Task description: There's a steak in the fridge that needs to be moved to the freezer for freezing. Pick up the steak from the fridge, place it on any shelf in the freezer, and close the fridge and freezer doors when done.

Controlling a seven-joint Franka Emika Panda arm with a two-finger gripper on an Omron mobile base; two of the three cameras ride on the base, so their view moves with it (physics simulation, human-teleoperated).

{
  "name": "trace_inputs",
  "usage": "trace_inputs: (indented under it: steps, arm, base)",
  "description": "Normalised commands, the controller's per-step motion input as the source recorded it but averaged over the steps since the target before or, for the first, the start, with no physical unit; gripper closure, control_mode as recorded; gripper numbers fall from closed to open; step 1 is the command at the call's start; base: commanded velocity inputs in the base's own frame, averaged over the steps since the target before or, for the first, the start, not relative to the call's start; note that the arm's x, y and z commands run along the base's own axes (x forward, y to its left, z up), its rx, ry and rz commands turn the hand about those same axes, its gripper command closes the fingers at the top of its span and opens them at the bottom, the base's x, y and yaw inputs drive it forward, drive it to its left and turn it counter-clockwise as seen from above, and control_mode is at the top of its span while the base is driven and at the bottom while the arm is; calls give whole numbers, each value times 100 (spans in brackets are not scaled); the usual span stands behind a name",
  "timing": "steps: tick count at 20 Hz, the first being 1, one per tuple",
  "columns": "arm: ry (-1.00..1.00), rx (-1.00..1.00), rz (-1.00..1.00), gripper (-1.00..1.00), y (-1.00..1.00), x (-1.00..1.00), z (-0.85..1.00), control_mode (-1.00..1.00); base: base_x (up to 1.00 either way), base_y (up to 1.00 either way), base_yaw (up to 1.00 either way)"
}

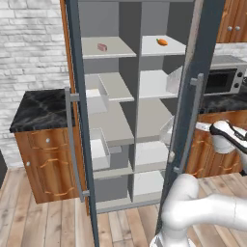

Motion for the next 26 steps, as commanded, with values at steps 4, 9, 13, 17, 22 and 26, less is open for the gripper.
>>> trace_inputs:
  steps: [4,9,13,17,22,26]
  arm:
    - [7,0,0,-100,100,58,26,-100]
    - [9,0,0,-100,90,75,24,-100]
    - [13,0,0,-100,60,85,19,-100]
    - [13,0,0,-100,18,89,17,-100]
    - [8,3,0,-100,-3,75,10,-100]
    - [3,5,0,-100,-14,26,23,-100]
  base:
    - [0,0,0]
    - [0,0,0]
    - [0,0,0]
    - [0,0,0]
    - [0,0,0]
    - [0,0,0]
